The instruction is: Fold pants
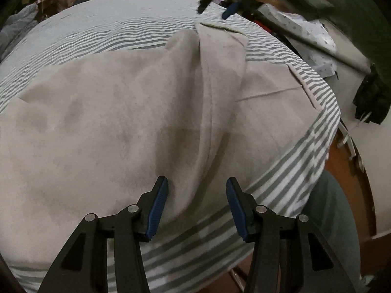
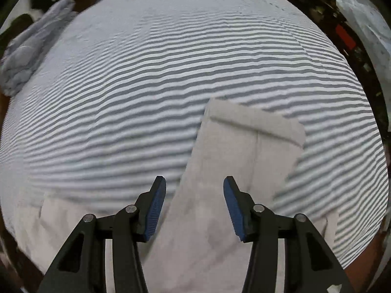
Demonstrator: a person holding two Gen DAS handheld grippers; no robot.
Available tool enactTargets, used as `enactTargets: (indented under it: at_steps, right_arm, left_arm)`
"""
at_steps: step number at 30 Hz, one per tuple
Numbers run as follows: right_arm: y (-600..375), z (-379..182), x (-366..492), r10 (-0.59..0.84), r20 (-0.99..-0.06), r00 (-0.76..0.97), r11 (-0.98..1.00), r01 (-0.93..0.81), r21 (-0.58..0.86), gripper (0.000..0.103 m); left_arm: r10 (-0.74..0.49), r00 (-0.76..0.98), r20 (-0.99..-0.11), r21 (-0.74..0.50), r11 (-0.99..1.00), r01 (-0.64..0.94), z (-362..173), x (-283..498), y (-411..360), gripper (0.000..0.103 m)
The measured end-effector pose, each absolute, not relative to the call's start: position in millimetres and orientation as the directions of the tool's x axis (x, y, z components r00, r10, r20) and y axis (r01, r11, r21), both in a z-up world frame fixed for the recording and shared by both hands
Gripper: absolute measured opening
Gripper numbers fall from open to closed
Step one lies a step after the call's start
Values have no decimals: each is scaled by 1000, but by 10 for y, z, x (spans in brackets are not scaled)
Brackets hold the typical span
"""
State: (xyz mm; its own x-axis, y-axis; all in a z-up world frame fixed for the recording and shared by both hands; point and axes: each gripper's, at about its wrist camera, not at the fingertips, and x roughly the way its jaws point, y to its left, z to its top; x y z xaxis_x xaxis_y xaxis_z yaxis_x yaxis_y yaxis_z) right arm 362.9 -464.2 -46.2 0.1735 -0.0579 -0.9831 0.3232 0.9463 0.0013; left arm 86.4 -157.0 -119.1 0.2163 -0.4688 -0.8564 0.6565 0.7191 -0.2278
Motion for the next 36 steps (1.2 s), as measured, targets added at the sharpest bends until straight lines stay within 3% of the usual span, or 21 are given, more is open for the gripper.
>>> enactTargets:
  at_steps: [4,9,12,13,18,24,31,36]
  right_arm:
    - [-4626,-775,3980,-150,-984,96,919,381,-103,46]
    - [-4598,-1035,4119,-234,-972,37,894,401,-200,42]
    - [-4694,-971,4027,-274,-960,59,880,418,-226,10]
    - [-4743,-930,3989,-257,-964,75,884,422,-202,7]
    - [-5061,-375,3532,-220,-951,216,883,459,-100,5]
    - [-5683,422,2406,-162,-913,374,801,590,99,5]
    - [-6038,413,1235,-162,-907,388,704,689,169,5]
    - [-6071,71,655,-153,-922,355,632,752,185,5]
  left_arm:
    - [-483,246,-840,-214,712,669,-1214,840,-1641,49]
    - [-490,267,-830,-197,705,681,-1197,859,-1640,27]
    - [-493,281,-823,-187,703,686,-1194,858,-1650,19]
    - [-491,287,-823,-184,707,683,-1196,864,-1649,17]
    - [-474,325,-818,-142,715,685,-1156,837,-1665,9]
    - [-490,363,-792,-106,697,709,-1001,769,-1647,8]
    - [-490,369,-790,-54,655,754,-949,653,-1667,8]
    - [-482,357,-800,-23,619,785,-982,589,-1656,8]
